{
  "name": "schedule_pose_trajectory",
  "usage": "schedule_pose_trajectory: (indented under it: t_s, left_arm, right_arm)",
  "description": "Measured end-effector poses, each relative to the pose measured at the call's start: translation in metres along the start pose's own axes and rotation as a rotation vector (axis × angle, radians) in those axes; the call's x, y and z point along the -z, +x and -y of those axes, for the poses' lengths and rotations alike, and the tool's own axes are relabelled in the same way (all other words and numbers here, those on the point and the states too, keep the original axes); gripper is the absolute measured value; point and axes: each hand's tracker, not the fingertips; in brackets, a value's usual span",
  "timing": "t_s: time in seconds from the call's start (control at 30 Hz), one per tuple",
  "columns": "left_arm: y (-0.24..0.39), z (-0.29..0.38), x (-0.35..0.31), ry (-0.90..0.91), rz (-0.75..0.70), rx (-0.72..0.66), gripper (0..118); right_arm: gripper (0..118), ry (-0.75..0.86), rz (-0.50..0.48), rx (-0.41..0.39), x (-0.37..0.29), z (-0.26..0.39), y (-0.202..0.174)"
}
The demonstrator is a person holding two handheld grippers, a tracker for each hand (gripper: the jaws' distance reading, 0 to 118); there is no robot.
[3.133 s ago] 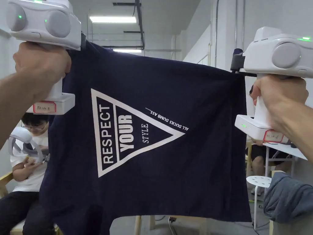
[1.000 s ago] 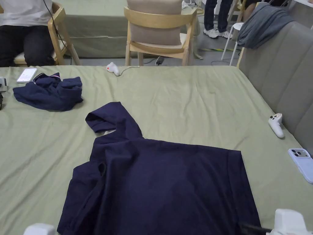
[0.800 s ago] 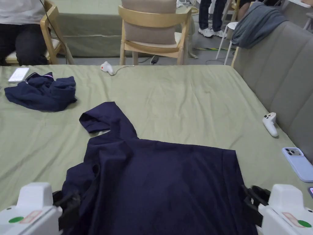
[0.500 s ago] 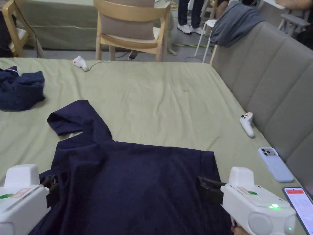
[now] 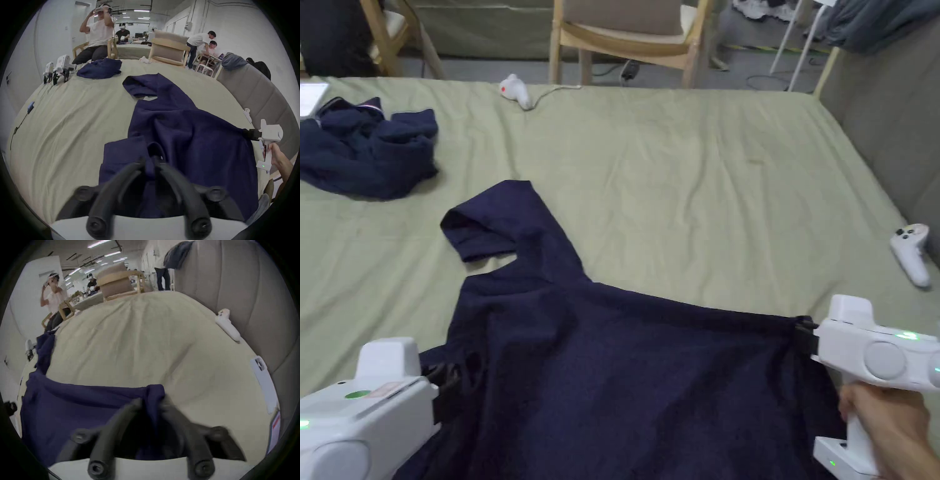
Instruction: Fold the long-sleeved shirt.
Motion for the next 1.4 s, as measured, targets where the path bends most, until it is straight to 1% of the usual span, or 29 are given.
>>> schedule_pose_trajectory:
  t_s: [0.03, 0.07, 0.1, 0.13, 0.17, 0.23, 0.27, 0.33, 0.37, 0.4, 0.43, 0.47, 0.5, 0.53, 0.57, 0.6, 0.63, 0.67, 0.77, 0.83, 0.87, 0.93, 0.97, 1.0, 1.07, 1.17, 1.27, 1.33, 1.4]
  left_arm:
    - [-0.003, -0.008, 0.004, -0.004, 0.002, -0.005, 71]
    - [-0.007, -0.020, 0.013, -0.016, 0.009, -0.009, 101]
    - [-0.010, -0.030, 0.021, -0.022, 0.006, -0.003, 111]
    - [-0.013, -0.045, 0.033, -0.024, -0.002, 0.002, 109]
    - [-0.014, -0.059, 0.041, -0.014, 0.006, 0.016, 109]
    - [-0.014, -0.089, 0.067, -0.027, -0.015, 0.089, 109]
    - [-0.015, -0.103, 0.083, -0.042, -0.047, 0.091, 109]
    - [-0.022, -0.123, 0.113, -0.124, -0.030, 0.062, 108]
    - [-0.025, -0.129, 0.127, -0.168, 0.006, 0.042, 107]
    - [-0.025, -0.134, 0.138, -0.204, 0.010, 0.031, 104]
    - [-0.026, -0.135, 0.144, -0.240, 0.021, 0.021, 96]
    - [-0.026, -0.136, 0.151, -0.252, 0.014, 0.007, 82]
    - [-0.026, -0.137, 0.155, -0.255, 0.016, 0.010, 74]
    - [-0.025, -0.137, 0.157, -0.257, 0.015, 0.019, 69]
    - [-0.024, -0.135, 0.154, -0.254, 0.026, 0.024, 56]
    - [-0.021, -0.136, 0.154, -0.248, 0.051, 0.047, 38]
    - [-0.017, -0.135, 0.153, -0.247, 0.051, 0.068, 15]
    - [-0.012, -0.133, 0.149, -0.213, 0.011, 0.091, 6]
    - [-0.006, -0.128, 0.137, -0.208, 0.024, 0.098, 5]
    - [-0.012, -0.128, 0.119, -0.163, 0.042, 0.104, 5]
    - [-0.016, -0.129, 0.108, -0.129, 0.069, 0.072, 5]
    - [-0.022, -0.130, 0.083, -0.108, 0.070, 0.048, 5]
    - [-0.027, -0.132, 0.067, -0.066, 0.081, 0.055, 5]
    - [-0.028, -0.133, 0.052, -0.016, 0.120, 0.041, 5]
    - [-0.029, -0.131, 0.014, 0.063, 0.126, 0.049, 5]
    - [-0.033, -0.131, -0.045, 0.180, 0.137, 0.059, 5]
    - [-0.036, -0.138, -0.106, 0.290, 0.155, 0.043, 5]
    - [-0.038, -0.146, -0.148, 0.375, 0.164, 0.063, 5]
    - [-0.039, -0.160, -0.187, 0.448, 0.146, 0.068, 5]
  right_arm:
    - [8, 0.013, -0.041, -0.005, -0.002, 0.003, -0.003]
    - [8, 0.013, 0.022, -0.019, -0.003, 0.004, -0.004]
    - [8, 0.007, 0.003, 0.000, -0.002, 0.003, -0.003]
    - [8, -0.029, -0.015, 0.065, 0.000, -0.002, 0.001]
    - [8, -0.035, -0.028, 0.093, 0.002, -0.004, 0.003]
    - [8, -0.041, -0.033, 0.093, 0.004, -0.006, 0.003]
    - [8, -0.036, -0.033, 0.080, -0.002, -0.006, 0.000]
    - [8, -0.041, -0.037, 0.071, -0.004, -0.007, -0.003]
    - [8, -0.044, -0.041, 0.067, -0.004, -0.007, -0.004]
    - [8, -0.049, -0.054, 0.076, -0.003, -0.008, 0.001]
    - [8, -0.052, -0.059, 0.093, -0.003, -0.008, 0.002]
    - [8, -0.053, -0.062, 0.098, -0.003, -0.009, 0.002]
    - [8, -0.054, -0.065, 0.097, -0.004, -0.009, 0.001]
    - [8, -0.056, -0.070, 0.103, -0.002, -0.009, 0.005]
    - [8, -0.057, -0.071, 0.099, -0.002, -0.010, 0.005]
    - [8, -0.059, -0.071, 0.092, -0.002, -0.012, 0.005]
    - [8, -0.061, -0.071, 0.089, -0.003, -0.012, 0.004]
    - [8, -0.062, -0.070, 0.093, -0.001, -0.012, 0.006]
    - [8, -0.057, -0.061, 0.090, -0.008, -0.015, 0.004]
    - [8, -0.019, -0.060, 0.077, -0.022, -0.014, 0.002]
    - [8, 0.019, -0.068, 0.078, -0.032, -0.016, 0.002]
    - [8, 0.081, -0.103, 0.100, -0.055, -0.018, 0.002]
    - [8, 0.118, -0.123, 0.104, -0.070, -0.020, 0.001]
    - [8, 0.144, -0.131, 0.087, -0.084, -0.023, -0.002]
    - [7, 0.219, -0.160, 0.050, -0.121, -0.029, -0.011]
    - [7, 0.327, -0.228, 0.040, -0.175, -0.043, -0.019]
    - [7, 0.424, -0.266, 0.032, -0.227, -0.057, -0.029]
    - [7, 0.491, -0.300, 0.032, -0.260, -0.070, -0.035]
    - [7, 0.569, -0.326, 0.017, -0.294, -0.086, -0.041]
